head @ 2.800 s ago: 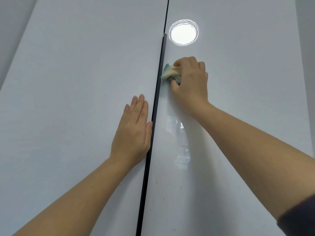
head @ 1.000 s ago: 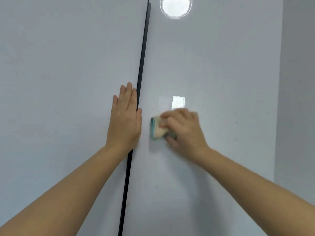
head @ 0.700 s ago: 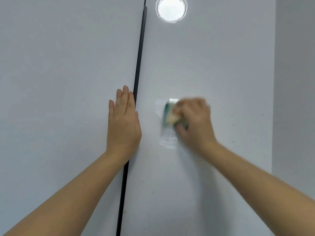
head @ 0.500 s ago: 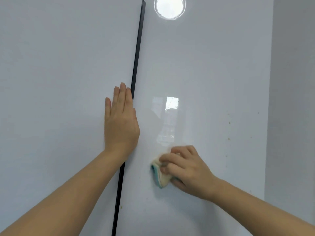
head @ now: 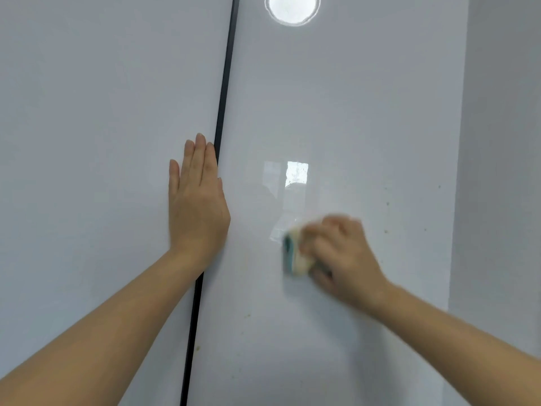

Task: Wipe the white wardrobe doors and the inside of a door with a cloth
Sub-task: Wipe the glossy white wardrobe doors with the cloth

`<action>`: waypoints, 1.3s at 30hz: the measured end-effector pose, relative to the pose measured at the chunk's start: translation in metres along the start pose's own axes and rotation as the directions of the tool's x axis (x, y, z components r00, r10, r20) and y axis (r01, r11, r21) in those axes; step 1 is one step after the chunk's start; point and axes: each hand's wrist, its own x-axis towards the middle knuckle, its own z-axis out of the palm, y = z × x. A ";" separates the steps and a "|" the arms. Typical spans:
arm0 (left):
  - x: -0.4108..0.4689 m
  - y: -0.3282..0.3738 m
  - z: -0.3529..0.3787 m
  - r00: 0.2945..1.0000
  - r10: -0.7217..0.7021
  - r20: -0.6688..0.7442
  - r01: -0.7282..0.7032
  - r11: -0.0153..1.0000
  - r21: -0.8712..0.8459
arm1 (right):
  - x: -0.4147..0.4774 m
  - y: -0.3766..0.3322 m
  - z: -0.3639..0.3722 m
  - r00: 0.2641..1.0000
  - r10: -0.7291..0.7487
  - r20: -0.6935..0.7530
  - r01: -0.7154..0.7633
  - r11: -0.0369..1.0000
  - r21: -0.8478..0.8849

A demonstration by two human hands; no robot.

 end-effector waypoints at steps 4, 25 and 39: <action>-0.001 0.004 0.000 0.999 -0.048 0.006 0.049 0.999 -0.024 | -0.038 -0.008 -0.009 0.966 -0.208 0.156 0.210 0.978 0.005; -0.004 0.008 0.000 0.998 -0.058 0.032 0.058 0.998 0.015 | 0.035 0.067 -0.025 0.996 0.083 -0.023 -0.085 0.994 -0.073; -0.004 0.007 -0.001 0.998 -0.047 0.037 0.046 0.999 0.012 | -0.004 0.024 -0.036 0.947 0.313 0.071 -0.320 0.906 0.278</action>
